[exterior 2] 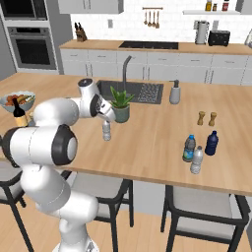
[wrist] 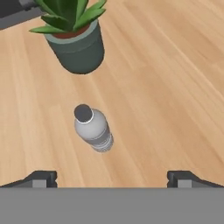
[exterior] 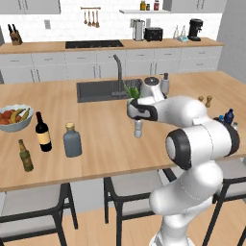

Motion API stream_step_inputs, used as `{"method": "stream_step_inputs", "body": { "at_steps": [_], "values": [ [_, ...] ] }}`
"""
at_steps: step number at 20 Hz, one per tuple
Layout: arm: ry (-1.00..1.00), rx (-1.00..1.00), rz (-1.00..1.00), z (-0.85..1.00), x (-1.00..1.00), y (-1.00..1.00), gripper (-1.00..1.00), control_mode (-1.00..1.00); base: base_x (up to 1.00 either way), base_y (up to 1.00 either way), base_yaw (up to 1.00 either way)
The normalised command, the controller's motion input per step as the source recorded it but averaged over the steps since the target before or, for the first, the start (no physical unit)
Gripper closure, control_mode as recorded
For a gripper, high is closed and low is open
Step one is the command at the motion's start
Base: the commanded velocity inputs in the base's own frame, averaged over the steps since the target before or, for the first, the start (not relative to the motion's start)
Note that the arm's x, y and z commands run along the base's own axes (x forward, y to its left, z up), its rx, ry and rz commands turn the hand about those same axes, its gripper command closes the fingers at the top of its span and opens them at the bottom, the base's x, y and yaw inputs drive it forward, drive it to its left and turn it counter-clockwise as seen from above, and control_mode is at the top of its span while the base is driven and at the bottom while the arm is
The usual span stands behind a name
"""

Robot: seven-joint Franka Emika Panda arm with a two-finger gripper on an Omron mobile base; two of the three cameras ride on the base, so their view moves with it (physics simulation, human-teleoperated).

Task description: Move the plastic bottles in the middle to the plastics group, and the glass bottles in the middle to the glass group.

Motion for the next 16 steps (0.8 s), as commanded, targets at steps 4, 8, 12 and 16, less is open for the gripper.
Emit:
{"method": "stream_step_inputs", "body": {
  "at_steps": [4,8,12,16],
  "values": [
    [0.01,0.00,0.00,-0.12,0.12,0.23,-1.00,-1.00,0.00,0.00,0.00],
    [0.06,0.00,0.00,-0.26,0.39,0.09,-1.00,-1.00,0.00,0.00,0.00],
    [0.08,0.00,0.00,-0.21,0.42,0.01,-1.00,-1.00,0.00,0.00,0.00],
    [0.11,0.00,0.00,-0.15,0.29,0.00,-1.00,-1.00,0.00,0.00,0.00]
  ]
}}
